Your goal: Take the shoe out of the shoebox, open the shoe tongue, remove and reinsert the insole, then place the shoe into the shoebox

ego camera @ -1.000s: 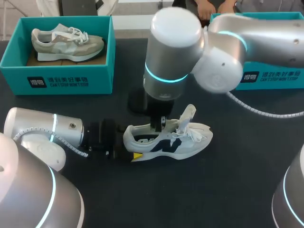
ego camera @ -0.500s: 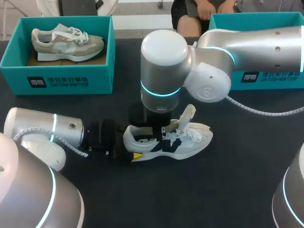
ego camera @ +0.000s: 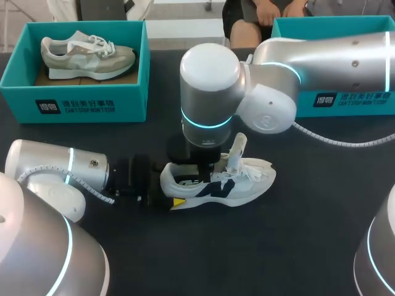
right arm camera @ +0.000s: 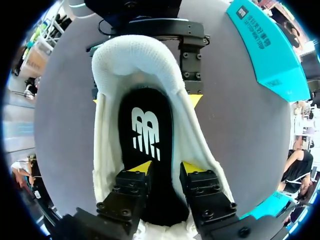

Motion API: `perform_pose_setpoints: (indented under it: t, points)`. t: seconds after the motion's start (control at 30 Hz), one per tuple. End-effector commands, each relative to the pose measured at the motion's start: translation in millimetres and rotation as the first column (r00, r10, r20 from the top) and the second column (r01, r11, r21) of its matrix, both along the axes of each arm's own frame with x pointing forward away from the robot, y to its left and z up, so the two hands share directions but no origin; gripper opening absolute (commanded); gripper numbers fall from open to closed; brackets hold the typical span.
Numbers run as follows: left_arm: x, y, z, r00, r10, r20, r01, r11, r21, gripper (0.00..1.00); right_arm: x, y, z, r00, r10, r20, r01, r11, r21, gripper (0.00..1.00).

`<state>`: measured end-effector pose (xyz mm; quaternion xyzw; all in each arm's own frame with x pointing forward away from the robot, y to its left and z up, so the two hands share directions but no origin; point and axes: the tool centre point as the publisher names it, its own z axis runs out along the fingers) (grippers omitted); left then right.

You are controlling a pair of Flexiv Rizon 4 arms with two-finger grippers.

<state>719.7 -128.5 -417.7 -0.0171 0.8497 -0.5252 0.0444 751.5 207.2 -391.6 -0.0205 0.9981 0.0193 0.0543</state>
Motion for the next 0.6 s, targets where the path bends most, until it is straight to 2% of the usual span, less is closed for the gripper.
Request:
perform_pose_setpoints:
  t: [0.03, 0.17, 0.23, 0.4, 0.6]
  points:
    - [-1.6, -2, -2, 1.0, -0.001, 0.0, 0.001, 1.0, 0.003, 0.0, 4.3, 9, -27, 0.999, 0.011, -0.036, -0.01, 1.0, 0.016, 0.35]
    - [-1.6, -2, -2, 1.0, -0.001, 0.0, 0.001, 1.0, 0.003, 0.0, -4.1, 9, -37, 0.997, 0.005, -0.075, -0.003, 1.0, 0.023, 0.26]
    - [-1.6, -2, -2, 1.0, -0.001, 0.0, 0.001, 1.0, 0.003, 0.0, -9.3, 8, -36, 0.997, -0.008, -0.079, 0.01, 1.0, 0.023, 0.02]
    - [-1.6, -2, -2, 1.0, -0.001, 0.0, 0.001, 1.0, 0.003, 0.0, -16.7, -4, -26, 0.997, -0.059, -0.06, 0.06, 0.998, 0.02, 0.0]
    - [-1.6, -2, -2, 1.0, -0.001, 0.0, 0.001, 1.0, 0.003, 0.0, -15.8, -18, -3, 0.994, -0.112, 0.0, 0.112, 0.993, 0.043, 0.0]
